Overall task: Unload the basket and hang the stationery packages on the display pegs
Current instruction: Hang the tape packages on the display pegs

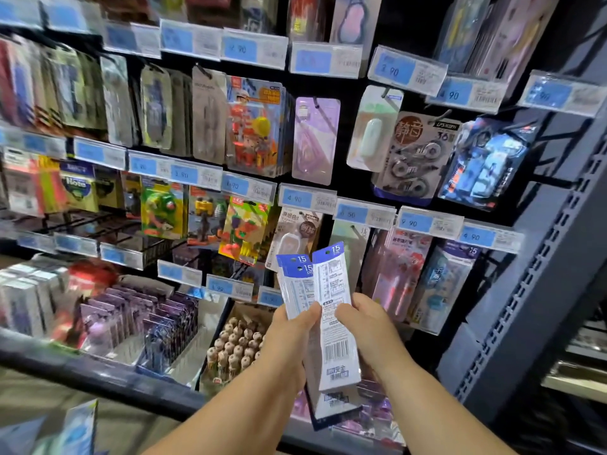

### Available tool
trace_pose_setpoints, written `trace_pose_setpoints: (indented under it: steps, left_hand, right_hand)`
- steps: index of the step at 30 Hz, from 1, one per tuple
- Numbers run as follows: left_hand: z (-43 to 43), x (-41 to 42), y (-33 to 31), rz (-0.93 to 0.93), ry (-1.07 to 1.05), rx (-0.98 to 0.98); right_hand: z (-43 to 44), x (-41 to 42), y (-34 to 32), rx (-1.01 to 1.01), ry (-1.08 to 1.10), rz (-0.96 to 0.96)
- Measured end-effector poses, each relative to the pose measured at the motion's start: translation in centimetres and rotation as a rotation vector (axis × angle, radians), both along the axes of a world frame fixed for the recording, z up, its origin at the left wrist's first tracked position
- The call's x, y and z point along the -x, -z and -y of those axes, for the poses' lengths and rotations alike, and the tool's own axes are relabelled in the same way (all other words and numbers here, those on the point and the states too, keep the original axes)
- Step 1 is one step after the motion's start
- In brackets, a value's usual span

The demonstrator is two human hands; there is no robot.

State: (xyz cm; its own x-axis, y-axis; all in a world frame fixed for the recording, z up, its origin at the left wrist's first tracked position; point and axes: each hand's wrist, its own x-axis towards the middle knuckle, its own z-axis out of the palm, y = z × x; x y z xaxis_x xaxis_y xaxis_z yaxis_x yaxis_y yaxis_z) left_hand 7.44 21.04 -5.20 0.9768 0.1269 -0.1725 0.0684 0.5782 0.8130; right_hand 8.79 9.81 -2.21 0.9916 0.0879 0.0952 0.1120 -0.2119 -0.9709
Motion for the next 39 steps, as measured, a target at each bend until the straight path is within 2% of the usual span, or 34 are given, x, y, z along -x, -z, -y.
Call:
trace_pose_setpoints:
  steps: [6,12,18,24,30,35,39]
  left_hand:
    - [0.1,-0.2,0.4,-0.012,-0.009,-0.030]
    - [0.2,0.0,0.0,0.023,-0.002,-0.053]
    - [-0.3,-0.3,0.1,-0.024,-0.030,-0.021]
    - [-0.4,-0.3,0.4,-0.034,-0.013,-0.003]
    - [0.4,-0.1,0.7,-0.041,0.050,-0.017]
    - [1.6,-0.1,0.9,-0.033,0.101,-0.002]
    - [3.2,-0.5,1.1,-0.020,0.160,0.014]
  right_hand:
    - [0.8,0.1,-0.2,0.132,0.001,0.028]
    - [1.4,0.2,-0.6,0.086,0.050,-0.013]
    - [2.6,0.3,-1.3,-0.084,0.074,-0.024]
    - [3.2,0.3,-1.6,-0.358,0.019,-0.179]
    - [5.1,0.7,-1.7,-0.502,-0.019,-0.215]
    - [6.8,0.3,-1.0,-0.450,0.057,-0.273]
    - [8.7,-0.4,-0.6,-0.183,0.231,-0.221]
